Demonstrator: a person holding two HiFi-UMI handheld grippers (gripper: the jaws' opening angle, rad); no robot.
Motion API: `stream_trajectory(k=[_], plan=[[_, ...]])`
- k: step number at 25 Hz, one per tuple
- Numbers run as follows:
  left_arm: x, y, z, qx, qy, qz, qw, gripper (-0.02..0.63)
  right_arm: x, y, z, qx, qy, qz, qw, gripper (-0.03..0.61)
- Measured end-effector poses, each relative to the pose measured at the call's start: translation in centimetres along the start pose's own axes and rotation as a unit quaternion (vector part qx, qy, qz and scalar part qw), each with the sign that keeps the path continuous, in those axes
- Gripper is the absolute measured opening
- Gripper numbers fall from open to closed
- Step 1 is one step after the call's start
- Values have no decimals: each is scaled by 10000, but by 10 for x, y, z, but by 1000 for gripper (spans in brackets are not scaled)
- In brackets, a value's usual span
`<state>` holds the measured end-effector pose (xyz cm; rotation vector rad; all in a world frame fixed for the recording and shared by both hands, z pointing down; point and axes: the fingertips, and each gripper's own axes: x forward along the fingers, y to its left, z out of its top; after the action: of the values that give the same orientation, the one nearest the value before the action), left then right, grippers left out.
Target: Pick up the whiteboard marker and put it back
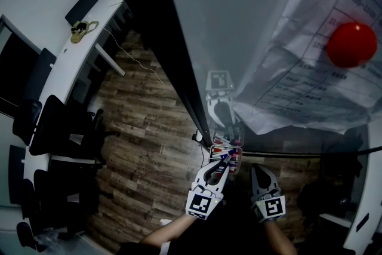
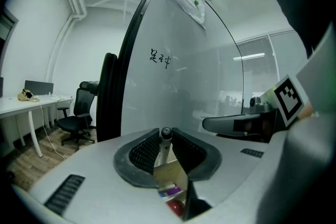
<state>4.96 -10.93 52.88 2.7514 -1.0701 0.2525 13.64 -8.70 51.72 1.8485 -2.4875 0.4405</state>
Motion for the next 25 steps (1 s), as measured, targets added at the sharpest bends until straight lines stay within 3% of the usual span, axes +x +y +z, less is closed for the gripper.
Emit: stream_trajectory(k=[16,25], plan=[[-6,6,17,-271,-365,183,9988,76,-4,-3,-12,-164,214,35,9996,14],[-12,9,22,-234,-446,242,9984,76,-4,3,-11,-207,174,124,9996,14]])
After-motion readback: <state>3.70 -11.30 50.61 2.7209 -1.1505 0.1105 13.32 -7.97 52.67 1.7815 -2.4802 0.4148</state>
